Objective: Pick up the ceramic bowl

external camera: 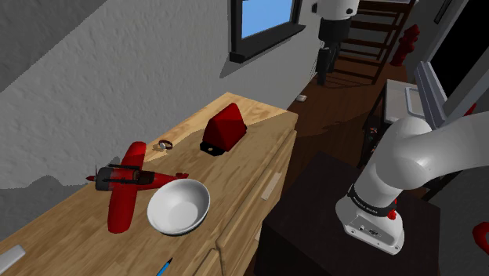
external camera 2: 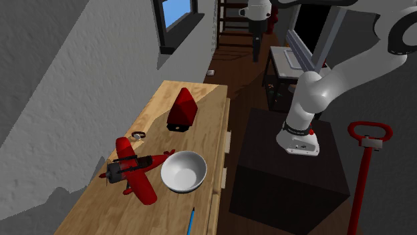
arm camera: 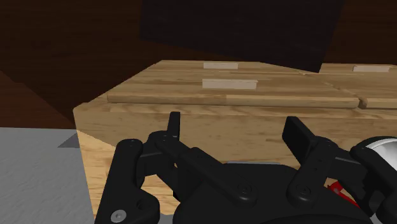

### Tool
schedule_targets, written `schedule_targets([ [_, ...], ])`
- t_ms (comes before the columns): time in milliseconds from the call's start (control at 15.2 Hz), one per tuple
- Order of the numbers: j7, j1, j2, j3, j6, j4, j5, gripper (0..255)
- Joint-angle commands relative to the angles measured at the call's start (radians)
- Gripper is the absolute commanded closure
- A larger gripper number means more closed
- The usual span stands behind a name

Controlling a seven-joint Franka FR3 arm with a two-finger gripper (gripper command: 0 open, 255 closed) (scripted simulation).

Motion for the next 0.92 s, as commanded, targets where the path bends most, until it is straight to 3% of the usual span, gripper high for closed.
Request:
schedule_targets([
  [0, 0.000, 0.000, 0.000, 0.000, 0.000, 0.000, 0.000, 0],
  [858, 0.330, 0.079, 0.159, 0.292, 0.208, -0.059, 0.169, 0],
])
